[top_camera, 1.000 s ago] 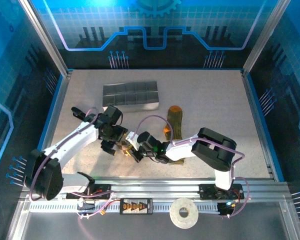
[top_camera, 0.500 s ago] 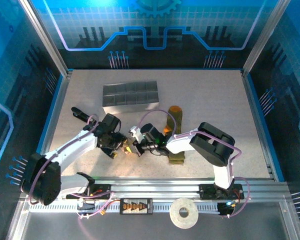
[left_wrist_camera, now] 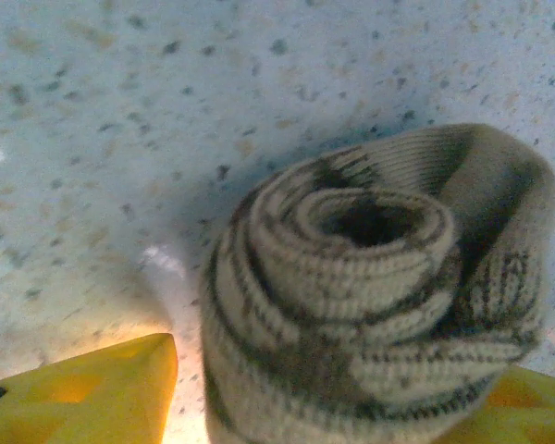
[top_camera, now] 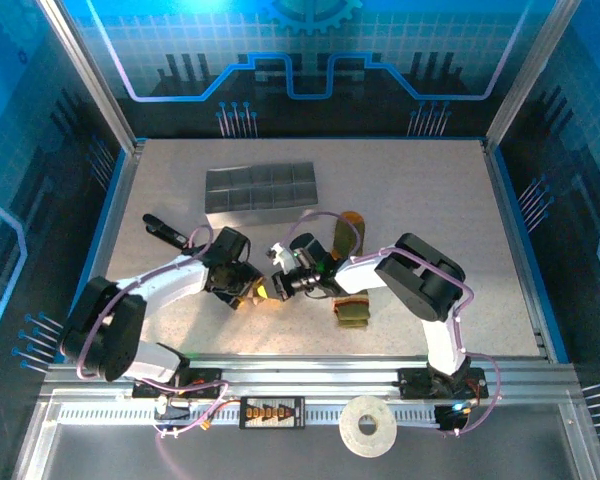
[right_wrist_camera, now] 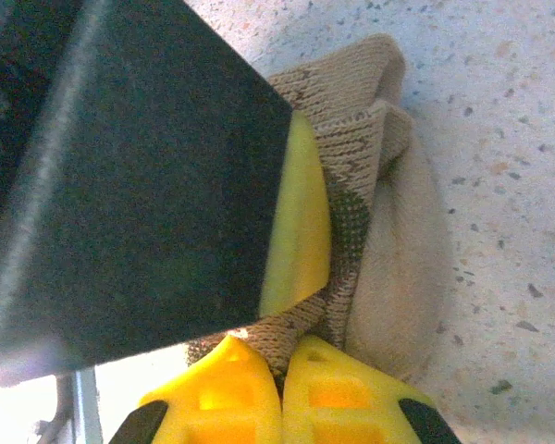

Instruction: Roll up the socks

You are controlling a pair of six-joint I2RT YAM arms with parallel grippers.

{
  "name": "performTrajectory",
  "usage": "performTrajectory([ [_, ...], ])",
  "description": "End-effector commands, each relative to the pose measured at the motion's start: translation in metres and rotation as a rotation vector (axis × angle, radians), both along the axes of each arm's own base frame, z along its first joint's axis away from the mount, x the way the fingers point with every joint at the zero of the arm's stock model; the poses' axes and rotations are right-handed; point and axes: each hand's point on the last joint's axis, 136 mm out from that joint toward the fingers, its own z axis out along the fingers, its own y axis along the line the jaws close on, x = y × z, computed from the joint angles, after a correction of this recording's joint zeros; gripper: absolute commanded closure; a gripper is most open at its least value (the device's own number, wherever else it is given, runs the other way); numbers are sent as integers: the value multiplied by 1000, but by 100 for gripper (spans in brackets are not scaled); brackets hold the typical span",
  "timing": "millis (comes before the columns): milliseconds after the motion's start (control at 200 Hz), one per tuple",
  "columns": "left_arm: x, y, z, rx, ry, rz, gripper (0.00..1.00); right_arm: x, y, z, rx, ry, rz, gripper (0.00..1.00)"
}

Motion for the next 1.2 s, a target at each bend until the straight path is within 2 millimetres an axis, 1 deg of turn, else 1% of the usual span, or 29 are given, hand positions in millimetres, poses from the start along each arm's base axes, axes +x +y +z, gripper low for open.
performTrajectory([
  [0,-21,21,-26,123,111,-3,47,-39,-83,-112,-433,293,-124,100],
  [90,-32,27,-36,158,176,-5,57,-35,-81,-107,-427,256,-115,100],
  [160,-41,29,-43,178,221,-6,63,-29,-78,-98,-418,181,-97,100],
  [215,-48,31,-46,200,261,-11,68,-25,-74,-88,-412,100,-68,95],
  [275,-54,34,-47,224,310,-15,73,-22,-68,-73,-401,-1,-29,87],
  [310,-57,34,-48,234,335,-19,75,-19,-65,-64,-394,-63,-12,83],
  [355,-60,35,-48,249,365,-19,75,-12,-57,-46,-364,-156,2,77],
  [365,-60,35,-48,251,370,-19,75,-15,-62,-48,-373,-166,6,77],
  [410,-63,36,-48,263,400,-16,75,-14,-62,-37,-359,-250,14,72],
  [455,-64,35,-47,268,427,-16,75,-11,-59,-21,-325,-356,16,68],
  [465,-64,35,-46,270,434,-16,75,-13,-61,-20,-332,-376,20,67],
  [475,-64,35,-46,273,441,-15,75,-11,-58,-14,-314,-412,17,66],
  [500,-64,35,-45,278,457,-13,75,-11,-59,-8,-313,-477,16,64],
  [535,-65,35,-44,287,481,-18,75,-11,-57,2,-299,-568,15,59],
  [630,-63,32,-41,294,520,-20,75,-21,-51,19,-320,-798,59,51],
  [680,-62,30,-41,296,535,-21,75,-24,-46,23,-357,-882,81,49],
  [785,-59,28,-41,295,549,-23,75,-27,-28,31,-391,-995,120,48],
  [866,-57,26,-43,297,558,-22,75,-23,-18,35,-418,-1044,111,47],
  [961,-55,24,-47,286,560,-17,75,-18,-7,39,-413,-1060,93,46],
  [1086,-52,19,-51,269,566,-12,75,-17,5,34,-408,-1039,102,45],
  [1171,-48,16,-51,257,571,-12,75,-14,7,25,-438,-1020,104,45],
  [1196,-48,16,-50,256,574,-13,75,-13,4,19,-457,-1013,105,45],
])
